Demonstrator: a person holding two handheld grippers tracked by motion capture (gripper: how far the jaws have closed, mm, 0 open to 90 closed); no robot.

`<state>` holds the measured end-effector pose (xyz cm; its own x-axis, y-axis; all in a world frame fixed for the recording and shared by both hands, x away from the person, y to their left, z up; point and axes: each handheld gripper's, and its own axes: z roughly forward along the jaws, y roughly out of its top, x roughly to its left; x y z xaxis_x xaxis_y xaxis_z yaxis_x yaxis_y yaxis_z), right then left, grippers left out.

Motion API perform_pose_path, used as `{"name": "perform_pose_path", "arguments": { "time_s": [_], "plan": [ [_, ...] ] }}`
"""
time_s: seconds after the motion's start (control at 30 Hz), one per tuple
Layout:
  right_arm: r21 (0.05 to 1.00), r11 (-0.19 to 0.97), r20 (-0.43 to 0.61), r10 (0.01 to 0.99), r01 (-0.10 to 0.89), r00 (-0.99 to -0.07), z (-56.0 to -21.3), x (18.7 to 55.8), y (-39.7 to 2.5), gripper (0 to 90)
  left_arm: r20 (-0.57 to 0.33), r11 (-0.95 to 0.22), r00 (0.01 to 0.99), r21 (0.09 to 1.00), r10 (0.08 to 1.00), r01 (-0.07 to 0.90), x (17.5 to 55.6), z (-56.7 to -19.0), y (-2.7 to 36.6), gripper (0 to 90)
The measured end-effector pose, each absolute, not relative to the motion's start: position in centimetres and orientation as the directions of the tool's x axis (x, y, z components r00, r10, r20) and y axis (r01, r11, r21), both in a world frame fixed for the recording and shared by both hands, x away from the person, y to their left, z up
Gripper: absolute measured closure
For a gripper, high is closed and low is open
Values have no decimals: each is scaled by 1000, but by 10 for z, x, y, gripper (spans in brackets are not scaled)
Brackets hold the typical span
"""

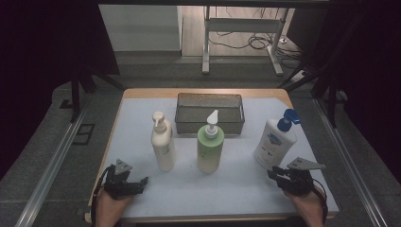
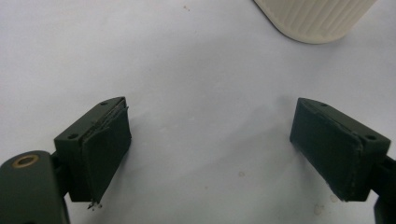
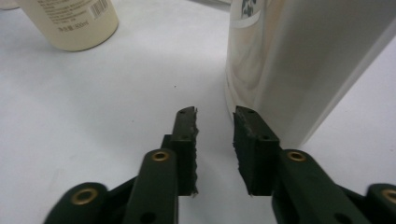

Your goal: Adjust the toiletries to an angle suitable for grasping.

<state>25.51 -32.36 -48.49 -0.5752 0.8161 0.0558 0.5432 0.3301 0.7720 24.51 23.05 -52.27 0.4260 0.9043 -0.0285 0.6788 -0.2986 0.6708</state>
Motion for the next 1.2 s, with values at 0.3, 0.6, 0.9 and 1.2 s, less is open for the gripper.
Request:
{"name": "perform_pose_path", "arguments": {
  "time_s": [0.3, 0.6, 0.9, 1.2],
  "plan": [
    [786, 301, 67, 827, 541, -558, -469, 247, -338, 479, -28, -299, 426, 671, 904, 679, 245, -523, 230, 122],
    [807, 265, 73, 842, 528, -535, -449, 255, -349, 382, -28, -299, 426, 671, 904, 679, 245, -523, 231, 122],
    [819, 264, 59, 844, 509, -533, -433, 268, -349, 351, -28, -299, 426, 671, 904, 679, 245, -523, 231, 121],
    [817, 287, 36, 841, 501, -540, -426, 283, -342, 337, -29, -298, 426, 671, 904, 679, 245, -523, 231, 121]
  ]
}}
